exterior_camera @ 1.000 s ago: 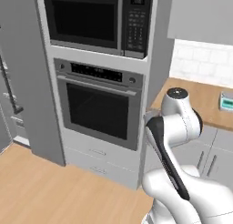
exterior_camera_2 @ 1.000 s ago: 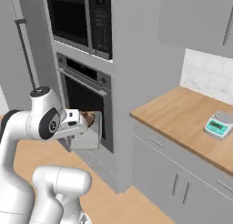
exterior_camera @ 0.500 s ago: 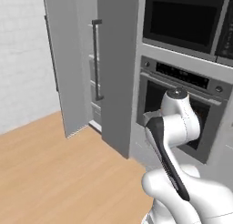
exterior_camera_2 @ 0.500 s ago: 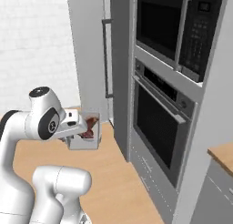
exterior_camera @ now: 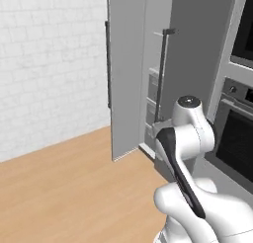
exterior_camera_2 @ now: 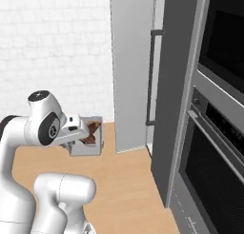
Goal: Take the meat container that has the steak and place it on the second highest rack of the freezer. Then take the vegetable container that has the garlic and lemon wedge and place it on the highest rack of the freezer.
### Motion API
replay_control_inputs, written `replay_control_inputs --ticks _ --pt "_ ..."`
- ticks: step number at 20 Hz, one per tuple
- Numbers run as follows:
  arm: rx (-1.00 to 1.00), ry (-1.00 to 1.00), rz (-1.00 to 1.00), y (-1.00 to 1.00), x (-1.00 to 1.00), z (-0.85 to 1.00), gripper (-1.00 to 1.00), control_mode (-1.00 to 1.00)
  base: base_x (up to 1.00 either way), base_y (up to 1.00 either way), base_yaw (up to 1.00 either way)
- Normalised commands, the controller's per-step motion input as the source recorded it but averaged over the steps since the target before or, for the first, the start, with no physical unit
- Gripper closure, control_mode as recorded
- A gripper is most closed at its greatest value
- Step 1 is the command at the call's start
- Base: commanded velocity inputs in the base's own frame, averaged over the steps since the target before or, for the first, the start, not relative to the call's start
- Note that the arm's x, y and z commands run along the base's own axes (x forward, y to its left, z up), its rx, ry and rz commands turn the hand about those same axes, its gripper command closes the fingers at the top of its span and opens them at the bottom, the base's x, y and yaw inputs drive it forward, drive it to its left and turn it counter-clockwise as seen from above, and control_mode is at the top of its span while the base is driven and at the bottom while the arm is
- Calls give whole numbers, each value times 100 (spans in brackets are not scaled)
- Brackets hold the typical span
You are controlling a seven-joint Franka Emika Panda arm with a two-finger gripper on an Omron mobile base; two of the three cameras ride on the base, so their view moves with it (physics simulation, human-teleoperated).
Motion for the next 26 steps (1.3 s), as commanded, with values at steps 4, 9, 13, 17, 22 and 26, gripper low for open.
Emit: replay_control_inputs --ticks 4,9,13,17,22,26 --pt "0 0 0 0 0 0 100 100 100 21 -1" --pt "0 0 0 0 0 0 100 100 100 38 -26" --pt "0 0 0 0 0 0 100 100 87 34 -43" --pt "0 0 0 0 0 0 100 100 50 16 -51" --pt "0 0 0 0 0 0 100 100 29 35 -64" --pt "0 0 0 0 0 0 100 100 0 78 -55"
